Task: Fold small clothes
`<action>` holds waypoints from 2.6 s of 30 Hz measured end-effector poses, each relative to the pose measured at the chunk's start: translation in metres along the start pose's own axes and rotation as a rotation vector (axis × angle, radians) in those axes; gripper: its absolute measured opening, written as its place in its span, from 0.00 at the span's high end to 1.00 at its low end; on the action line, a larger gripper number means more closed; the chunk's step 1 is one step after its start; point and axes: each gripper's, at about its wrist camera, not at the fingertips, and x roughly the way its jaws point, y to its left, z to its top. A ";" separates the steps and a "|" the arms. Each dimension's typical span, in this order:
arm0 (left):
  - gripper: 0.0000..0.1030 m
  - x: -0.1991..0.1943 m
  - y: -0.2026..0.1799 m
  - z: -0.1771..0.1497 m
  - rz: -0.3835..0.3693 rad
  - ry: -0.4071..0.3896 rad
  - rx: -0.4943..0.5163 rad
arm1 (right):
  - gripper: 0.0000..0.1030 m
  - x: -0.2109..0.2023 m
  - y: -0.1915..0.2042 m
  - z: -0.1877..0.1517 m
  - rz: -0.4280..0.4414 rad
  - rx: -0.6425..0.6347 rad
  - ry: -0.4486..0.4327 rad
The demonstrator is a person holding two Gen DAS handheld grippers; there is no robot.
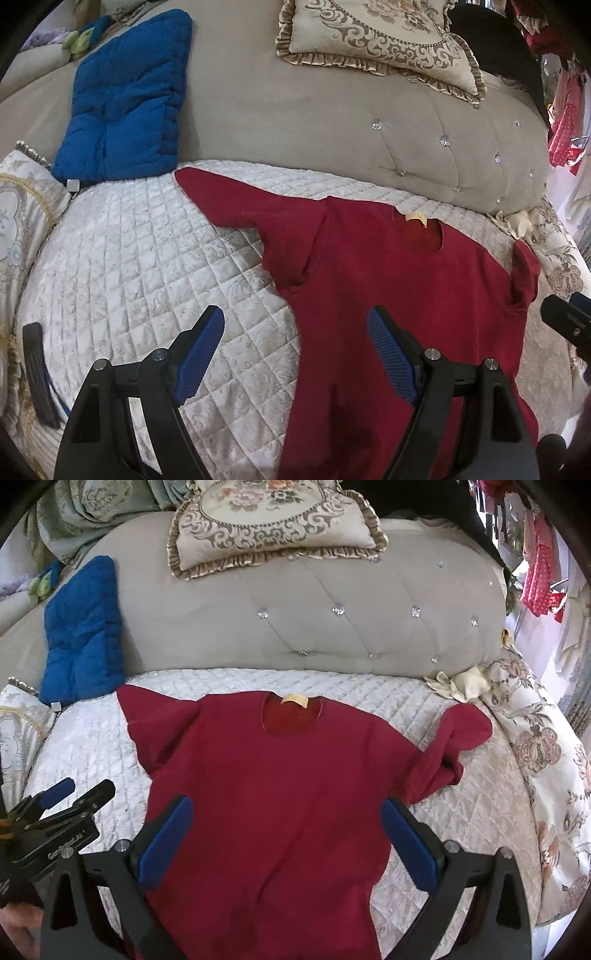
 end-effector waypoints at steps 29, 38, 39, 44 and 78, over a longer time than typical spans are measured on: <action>0.40 0.031 -0.018 -0.002 0.013 0.034 0.040 | 0.00 0.062 -0.011 -0.005 -0.005 0.042 0.064; 0.40 0.034 -0.016 -0.003 0.017 0.033 0.054 | 0.00 0.069 -0.010 -0.004 -0.010 0.047 0.072; 0.40 0.035 -0.016 -0.003 0.018 0.033 0.054 | 0.00 0.069 -0.010 -0.004 -0.011 0.049 0.071; 0.40 0.036 -0.016 -0.003 0.014 0.033 0.058 | 0.00 0.071 -0.010 -0.005 -0.011 0.055 0.073; 0.40 0.055 -0.001 -0.005 0.026 0.058 0.054 | 0.00 0.097 -0.004 -0.009 -0.012 0.049 0.103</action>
